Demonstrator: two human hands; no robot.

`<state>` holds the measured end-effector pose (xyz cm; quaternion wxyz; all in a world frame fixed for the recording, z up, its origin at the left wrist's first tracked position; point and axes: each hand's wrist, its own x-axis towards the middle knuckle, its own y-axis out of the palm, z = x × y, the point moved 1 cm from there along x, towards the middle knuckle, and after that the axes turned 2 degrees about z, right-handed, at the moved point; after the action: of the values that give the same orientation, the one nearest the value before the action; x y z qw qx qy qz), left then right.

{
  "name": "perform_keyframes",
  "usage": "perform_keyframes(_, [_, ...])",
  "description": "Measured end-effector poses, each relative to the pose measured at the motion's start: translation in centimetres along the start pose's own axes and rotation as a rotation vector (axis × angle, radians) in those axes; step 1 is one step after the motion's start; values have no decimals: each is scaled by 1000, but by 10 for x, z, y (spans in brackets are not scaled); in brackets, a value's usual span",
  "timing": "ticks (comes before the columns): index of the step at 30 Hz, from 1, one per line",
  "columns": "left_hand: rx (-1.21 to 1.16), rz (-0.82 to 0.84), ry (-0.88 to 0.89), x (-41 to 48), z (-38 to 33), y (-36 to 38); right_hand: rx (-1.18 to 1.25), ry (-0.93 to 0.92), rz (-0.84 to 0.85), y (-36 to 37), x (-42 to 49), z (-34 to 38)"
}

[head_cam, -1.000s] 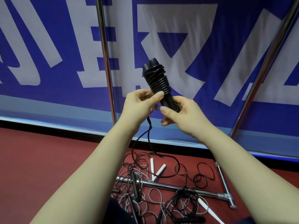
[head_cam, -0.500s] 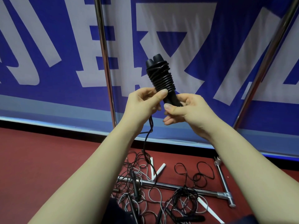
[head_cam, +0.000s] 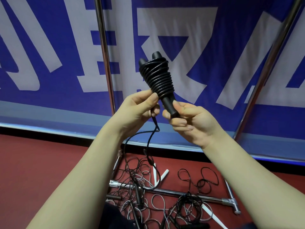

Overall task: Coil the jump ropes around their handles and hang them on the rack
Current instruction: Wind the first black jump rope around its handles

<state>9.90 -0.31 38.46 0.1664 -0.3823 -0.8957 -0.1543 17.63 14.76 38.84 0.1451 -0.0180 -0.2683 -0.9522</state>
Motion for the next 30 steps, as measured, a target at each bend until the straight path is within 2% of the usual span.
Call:
perform_keyframes(5, [-76,107,47,0,2,-1,382,185,312,3,6,-11])
perform_keyframes(8, [-56,74,64,1,1,-3,355,216,224,10,6,-10])
perform_keyframes(10, [-26,4,39,1,1,-6,62,104,40,13,1,-3])
perform_keyframes(14, [21,-122,-27,1,3,-7,-368,45,-54,18,2,5])
perform_keyframes(17, [70,-214,-75,2,5,-2,-784,-43,-299,13,6,-1])
perform_keyframes(19, [78,-254,-88,4,5,2,-990,-125,-385,11,8,-6])
perform_keyframes(21, [62,-290,-84,5,4,5,-891,-152,-391,10,9,-9])
perform_keyframes(24, [98,-377,-74,5,4,14,-616,-79,-266,12,8,-9])
perform_keyframes(26, [152,-416,-74,5,4,20,-556,-62,-236,10,8,-10])
perform_keyframes(30, [280,-423,-74,5,2,22,-511,-72,-298,3,10,-11])
